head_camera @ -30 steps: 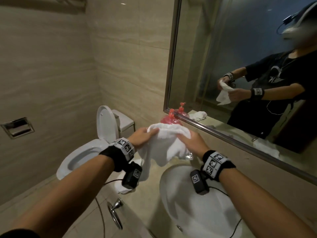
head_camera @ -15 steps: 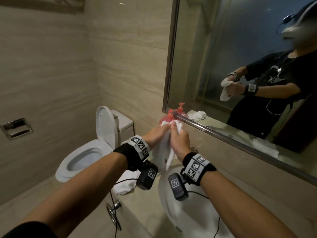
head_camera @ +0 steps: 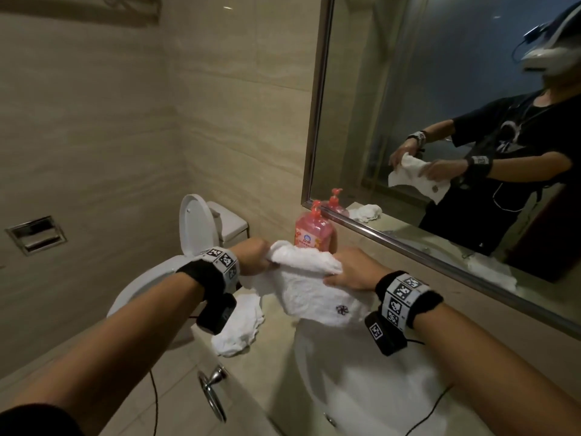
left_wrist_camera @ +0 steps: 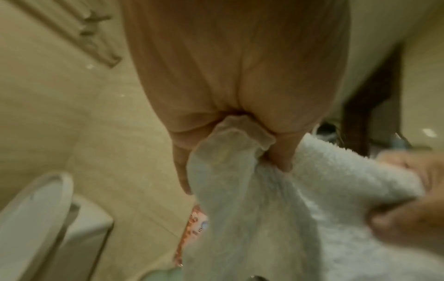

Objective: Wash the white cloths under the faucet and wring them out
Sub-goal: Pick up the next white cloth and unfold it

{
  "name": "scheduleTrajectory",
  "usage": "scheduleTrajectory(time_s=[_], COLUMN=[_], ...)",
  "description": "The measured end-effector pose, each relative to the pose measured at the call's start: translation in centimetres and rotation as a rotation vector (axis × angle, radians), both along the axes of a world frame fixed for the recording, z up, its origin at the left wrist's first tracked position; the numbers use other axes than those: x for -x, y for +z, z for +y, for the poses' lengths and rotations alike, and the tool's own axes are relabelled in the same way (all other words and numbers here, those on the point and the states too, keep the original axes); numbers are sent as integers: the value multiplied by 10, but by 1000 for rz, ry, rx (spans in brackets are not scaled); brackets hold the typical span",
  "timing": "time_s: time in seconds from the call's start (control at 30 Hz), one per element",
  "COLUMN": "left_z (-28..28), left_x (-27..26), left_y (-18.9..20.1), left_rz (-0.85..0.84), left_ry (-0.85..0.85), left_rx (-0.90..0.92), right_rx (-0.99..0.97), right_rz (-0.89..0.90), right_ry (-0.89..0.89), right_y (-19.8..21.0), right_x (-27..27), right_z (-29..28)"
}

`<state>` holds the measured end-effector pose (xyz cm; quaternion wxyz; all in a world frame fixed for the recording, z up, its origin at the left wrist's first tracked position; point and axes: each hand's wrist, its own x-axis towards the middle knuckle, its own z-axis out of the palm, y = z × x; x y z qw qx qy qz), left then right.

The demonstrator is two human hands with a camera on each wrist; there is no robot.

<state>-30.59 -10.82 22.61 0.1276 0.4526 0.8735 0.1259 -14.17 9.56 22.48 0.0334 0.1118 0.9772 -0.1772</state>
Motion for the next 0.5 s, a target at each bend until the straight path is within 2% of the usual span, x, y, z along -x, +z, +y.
scheduleTrajectory(time_s=[0.07,0.13,0.23,0.3,0.37,0.5], left_z=[-1,1,7,14,25,50], left_x=[1,-1,-13,-18,-26,-46], left_y=[-3,-5,-3,-3,0,4], left_rz=[-151,-353,-809,-985,-1020,-911], left_ry=[28,98,206,209,259,352], left_rx=[-158,-356,-540,-557,-590,-606], right_rx=[97,337,669,759,837,898], right_rz=[9,56,301,443,510,600], right_ry=[-45,-156,-382,-513,-567,-481], right_y=[-4,-8,-12,-14,-18,-17], right_x=[0,-3,-4,2,11,35], right_z=[8,13,10,1,-22,-65])
